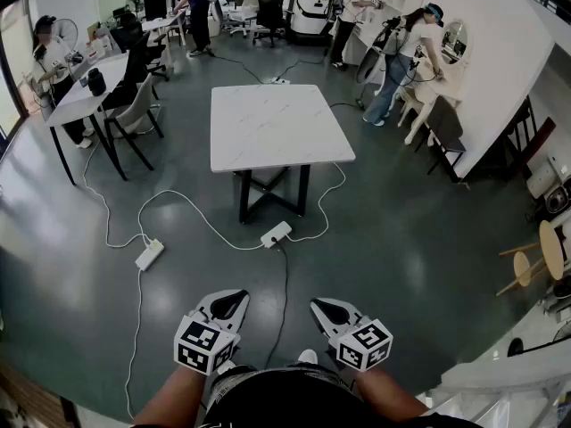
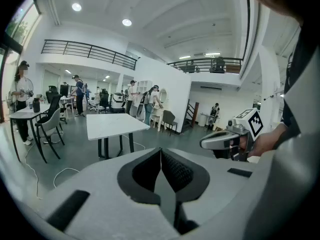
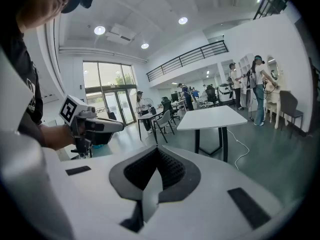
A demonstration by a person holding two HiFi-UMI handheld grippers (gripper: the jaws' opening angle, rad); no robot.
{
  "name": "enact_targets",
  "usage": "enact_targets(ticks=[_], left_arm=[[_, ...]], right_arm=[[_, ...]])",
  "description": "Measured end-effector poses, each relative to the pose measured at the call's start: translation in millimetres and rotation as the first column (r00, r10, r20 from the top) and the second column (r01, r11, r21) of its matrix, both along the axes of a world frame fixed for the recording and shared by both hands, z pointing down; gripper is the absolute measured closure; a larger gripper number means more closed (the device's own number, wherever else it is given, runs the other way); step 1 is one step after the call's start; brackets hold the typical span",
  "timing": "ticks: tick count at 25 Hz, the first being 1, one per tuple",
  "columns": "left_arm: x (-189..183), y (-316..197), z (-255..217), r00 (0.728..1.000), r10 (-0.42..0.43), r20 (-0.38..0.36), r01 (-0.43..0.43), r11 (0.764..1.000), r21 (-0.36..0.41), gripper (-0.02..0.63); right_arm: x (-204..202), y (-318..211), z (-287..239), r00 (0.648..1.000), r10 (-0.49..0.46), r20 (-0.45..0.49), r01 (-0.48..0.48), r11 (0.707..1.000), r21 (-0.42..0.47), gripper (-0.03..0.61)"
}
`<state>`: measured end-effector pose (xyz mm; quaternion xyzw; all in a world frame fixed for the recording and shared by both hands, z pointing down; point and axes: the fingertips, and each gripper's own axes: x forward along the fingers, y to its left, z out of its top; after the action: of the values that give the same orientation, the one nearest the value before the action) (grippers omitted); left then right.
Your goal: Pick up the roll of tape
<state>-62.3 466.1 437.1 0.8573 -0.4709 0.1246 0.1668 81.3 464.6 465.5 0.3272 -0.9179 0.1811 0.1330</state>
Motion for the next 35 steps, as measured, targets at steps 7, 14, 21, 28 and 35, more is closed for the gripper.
enact_targets(ticks=[7,14,21,28,35], left_arm=[[-0.3,6.9,10.2,1.000,0.026,0.004,-0.026,1.000,0.001,0.594],[3.1,9.2,10.0,0.999,0.041,0.009,-0.041,0.999,-0.003,0.594],[14.2,12.3,20.0,0.999,0.034,-0.021,-0.035,0.998,-0.056,0.594],[41.1,6.3,31.2,1.000,0.011,-0.002,-0.011,0.998,-0.068,0.594],[119.3,-14.0,32.8,1.000,-0.001,-0.027,-0.001,0.997,-0.071,0.594]], right_arm=[[-4.6,6.1,-0.1,1.000,-0.009,-0.011,0.009,1.000,0.008,0.574],[-6.2,8.7,-0.9,1.000,-0.017,-0.017,0.017,1.000,0.009,0.574],[4.7,7.0,-0.1,1.000,0.002,0.024,-0.002,1.000,-0.001,0.574],[30.1,0.8,4.4,0.998,-0.058,0.025,0.058,0.998,0.004,0.574],[98.4,-18.6,6.3,0.997,-0.079,0.021,0.079,0.997,0.020,0.574]])
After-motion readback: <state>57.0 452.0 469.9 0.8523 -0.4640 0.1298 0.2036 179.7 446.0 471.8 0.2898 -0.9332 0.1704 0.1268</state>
